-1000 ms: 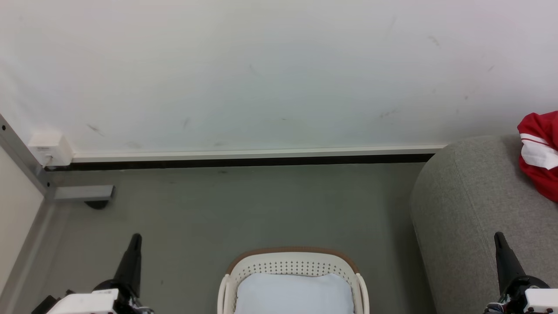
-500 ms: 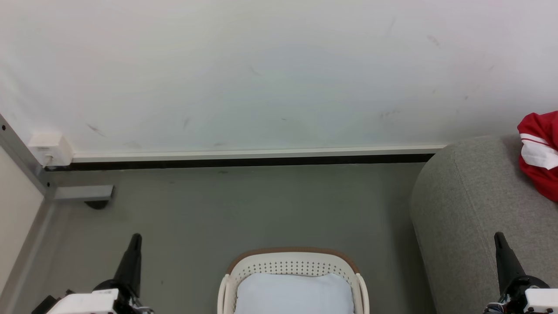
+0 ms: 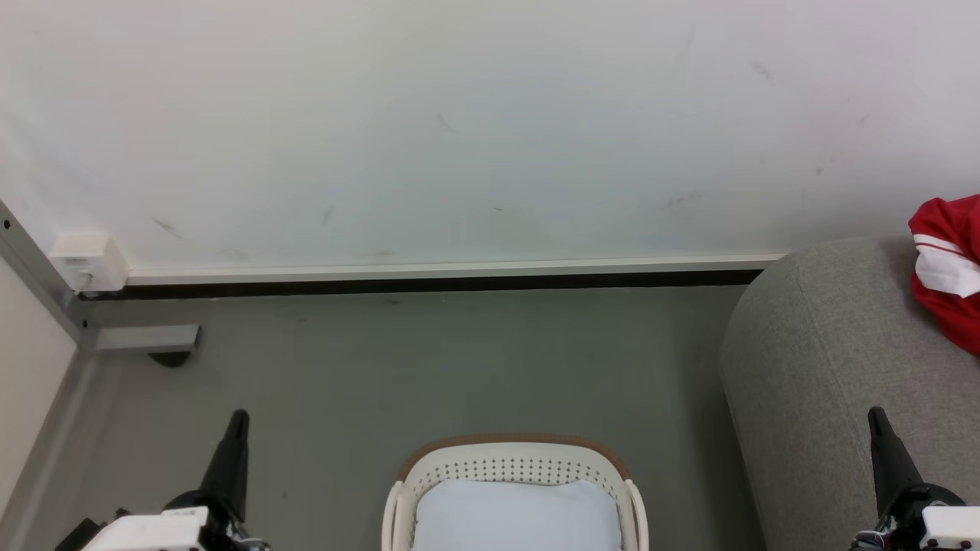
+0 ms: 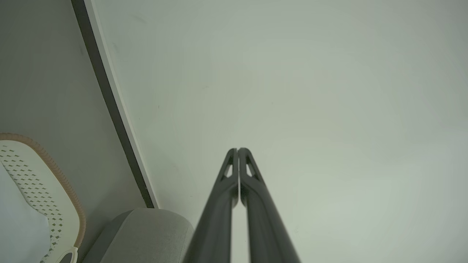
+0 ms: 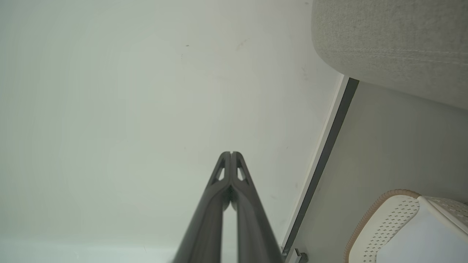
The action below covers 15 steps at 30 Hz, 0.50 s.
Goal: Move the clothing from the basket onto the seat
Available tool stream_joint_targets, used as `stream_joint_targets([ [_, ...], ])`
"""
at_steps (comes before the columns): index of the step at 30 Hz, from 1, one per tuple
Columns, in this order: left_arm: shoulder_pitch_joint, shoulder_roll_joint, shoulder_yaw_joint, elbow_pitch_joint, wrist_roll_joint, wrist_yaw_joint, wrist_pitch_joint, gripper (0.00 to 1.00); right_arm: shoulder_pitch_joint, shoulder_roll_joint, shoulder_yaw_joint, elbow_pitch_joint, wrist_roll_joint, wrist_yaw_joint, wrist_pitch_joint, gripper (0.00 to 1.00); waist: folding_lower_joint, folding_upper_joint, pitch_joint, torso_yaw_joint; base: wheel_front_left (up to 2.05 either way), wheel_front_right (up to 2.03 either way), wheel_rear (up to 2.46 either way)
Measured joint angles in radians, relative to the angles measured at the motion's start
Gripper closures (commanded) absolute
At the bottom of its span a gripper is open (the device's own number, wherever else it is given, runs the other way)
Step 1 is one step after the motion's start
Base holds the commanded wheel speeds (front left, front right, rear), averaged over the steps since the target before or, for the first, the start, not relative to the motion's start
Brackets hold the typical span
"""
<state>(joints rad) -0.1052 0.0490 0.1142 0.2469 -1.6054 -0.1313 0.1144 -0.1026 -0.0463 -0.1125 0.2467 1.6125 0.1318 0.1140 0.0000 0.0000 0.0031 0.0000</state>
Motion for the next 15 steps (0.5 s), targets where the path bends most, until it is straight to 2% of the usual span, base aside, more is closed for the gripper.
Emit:
stream_joint_targets([
  [15, 0.000, 0.000, 0.000, 0.000, 0.000, 0.000, 0.000, 1.00, 0.000, 0.000, 0.000, 0.000, 0.000, 0.000, 0.000, 1.00, 0.0000, 0.0000, 0.000, 0.000, 0.00, 0.00, 0.00],
])
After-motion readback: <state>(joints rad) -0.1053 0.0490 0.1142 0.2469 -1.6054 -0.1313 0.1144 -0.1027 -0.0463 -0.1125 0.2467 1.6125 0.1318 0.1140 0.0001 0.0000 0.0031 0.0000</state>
